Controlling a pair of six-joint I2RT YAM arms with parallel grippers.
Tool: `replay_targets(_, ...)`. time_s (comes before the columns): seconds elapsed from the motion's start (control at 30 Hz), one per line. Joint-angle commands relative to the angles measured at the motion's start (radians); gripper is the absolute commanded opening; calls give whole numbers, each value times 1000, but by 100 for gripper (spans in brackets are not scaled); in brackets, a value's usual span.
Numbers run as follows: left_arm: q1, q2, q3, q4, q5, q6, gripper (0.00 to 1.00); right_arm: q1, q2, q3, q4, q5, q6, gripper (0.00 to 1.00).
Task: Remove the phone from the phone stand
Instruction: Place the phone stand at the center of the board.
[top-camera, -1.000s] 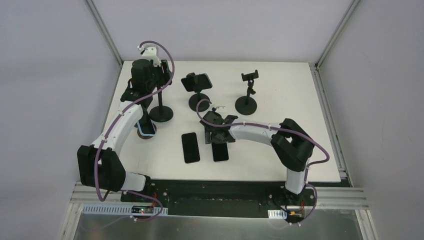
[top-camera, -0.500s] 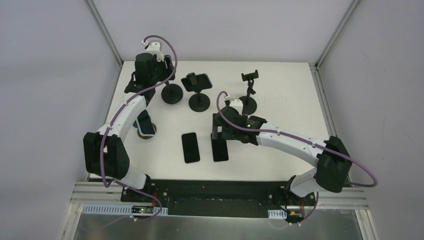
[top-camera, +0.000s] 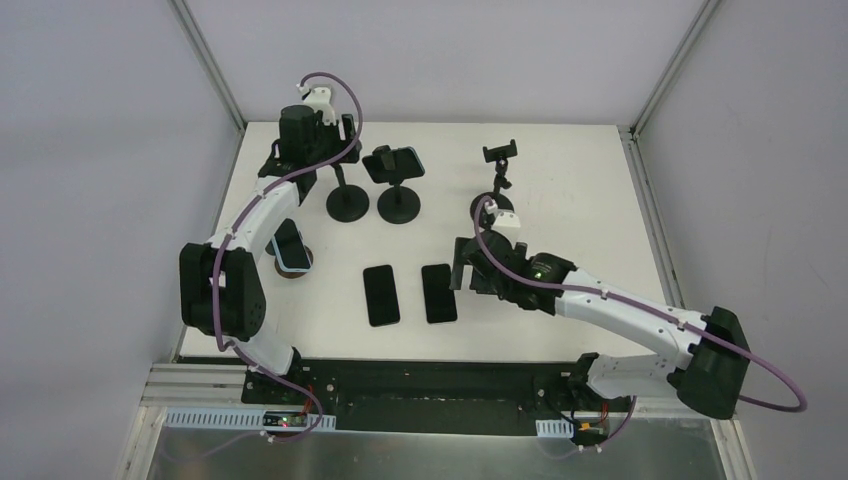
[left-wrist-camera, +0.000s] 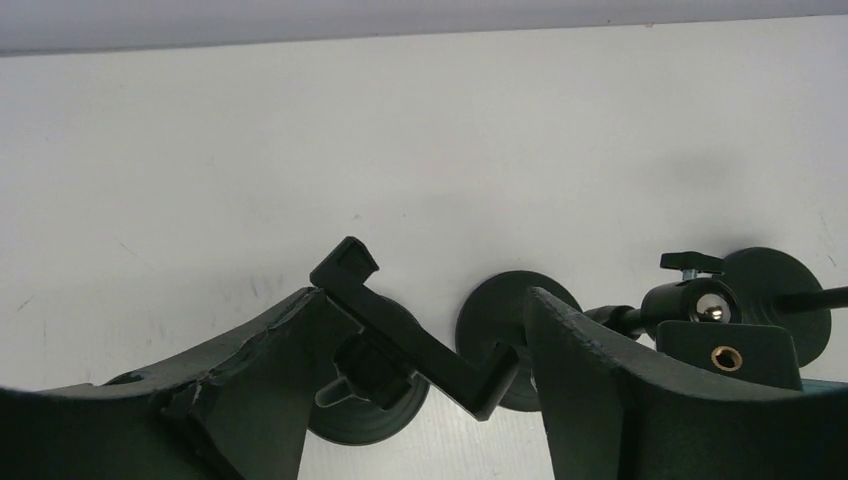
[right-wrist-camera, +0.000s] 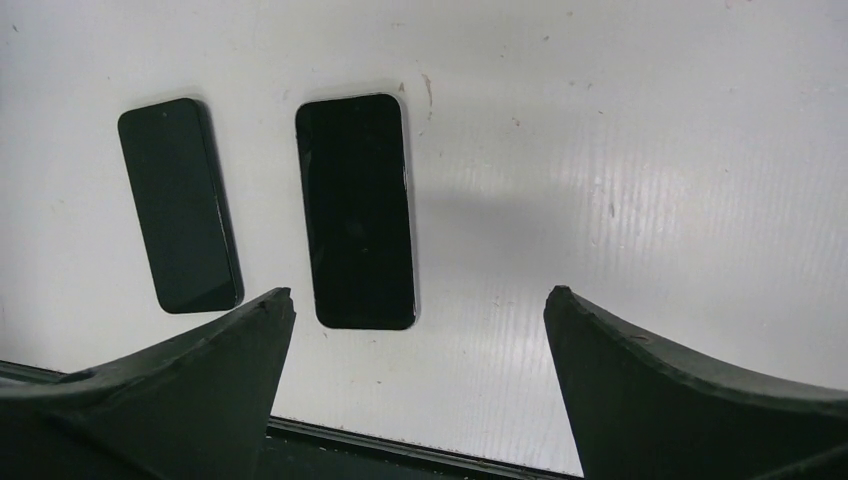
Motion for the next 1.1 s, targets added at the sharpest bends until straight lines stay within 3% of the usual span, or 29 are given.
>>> replay_targets(0.0, 9, -46, -7, 82, 37, 3, 78, 6, -104, -38, -25, 50, 37, 99)
replay_targets(0.07, 9, -62, -21, 82, 25, 3, 95, 7, -132, -50, -33, 55, 39, 100)
replay_targets(0.13, 9, -84, -34, 80, 0, 2, 99, 7, -160, -59, -40, 57, 40, 99)
replay_targets(0.47, 18, -318, -59, -63, -106, -101, 99, 4, -252, -77, -87, 62, 63, 99)
replay_targets(0.63, 17, -442, -117, -131, -6, -192, 99, 4, -303, -124, -67, 57, 81, 99)
replay_targets(0.87, 15, -516, -233, -145, 239, -289, 85, 5, -351, -129, -57, 50, 91, 99)
replay_targets(1.0, -12, -603, -359, -145, 257, -291, 82, -16, -415, -146, -26, 30, 115, 99)
replay_targets(1.07, -17, -668, -433, -145, 239, -282, 83, -58, -456, -150, 5, -54, 130, 99)
